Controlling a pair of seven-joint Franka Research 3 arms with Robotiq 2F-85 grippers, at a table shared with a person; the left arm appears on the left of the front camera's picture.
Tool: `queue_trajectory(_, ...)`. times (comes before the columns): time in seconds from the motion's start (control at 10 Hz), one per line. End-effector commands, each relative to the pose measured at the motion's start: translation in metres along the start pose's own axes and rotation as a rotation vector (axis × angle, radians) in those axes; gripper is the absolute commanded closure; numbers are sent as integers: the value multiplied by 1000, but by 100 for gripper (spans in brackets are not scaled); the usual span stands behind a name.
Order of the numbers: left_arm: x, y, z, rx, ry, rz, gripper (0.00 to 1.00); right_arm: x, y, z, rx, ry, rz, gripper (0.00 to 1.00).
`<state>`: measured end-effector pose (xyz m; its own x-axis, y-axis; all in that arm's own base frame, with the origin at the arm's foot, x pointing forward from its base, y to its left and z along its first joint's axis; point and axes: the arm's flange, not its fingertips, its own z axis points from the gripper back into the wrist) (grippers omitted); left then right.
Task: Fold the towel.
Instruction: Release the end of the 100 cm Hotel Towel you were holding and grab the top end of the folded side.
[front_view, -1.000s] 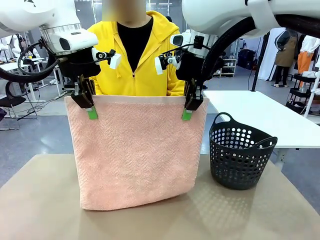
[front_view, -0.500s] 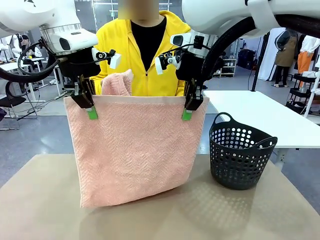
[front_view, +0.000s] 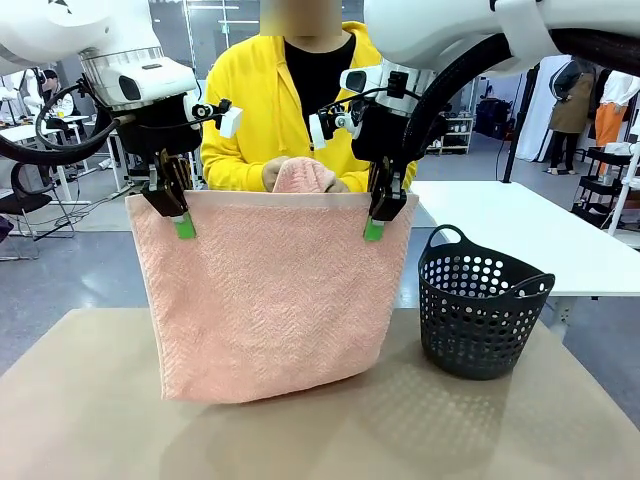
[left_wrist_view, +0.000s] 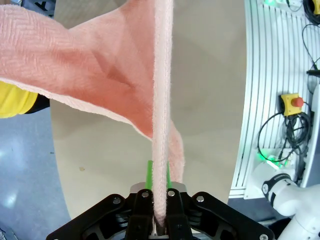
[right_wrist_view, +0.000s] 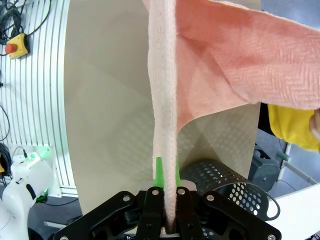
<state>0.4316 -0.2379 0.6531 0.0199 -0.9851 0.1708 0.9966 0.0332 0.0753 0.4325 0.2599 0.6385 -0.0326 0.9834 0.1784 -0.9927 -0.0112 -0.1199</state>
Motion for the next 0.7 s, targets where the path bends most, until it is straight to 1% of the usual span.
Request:
queue_trajectory(0.0, 1, 2, 3, 5, -2, -6, 100, -1, 0, 0, -2, 10, 2, 100)
queue_trajectory(0.6, 1, 2, 3, 5, -2, -6, 100, -1, 0, 0, -2, 10, 2, 100)
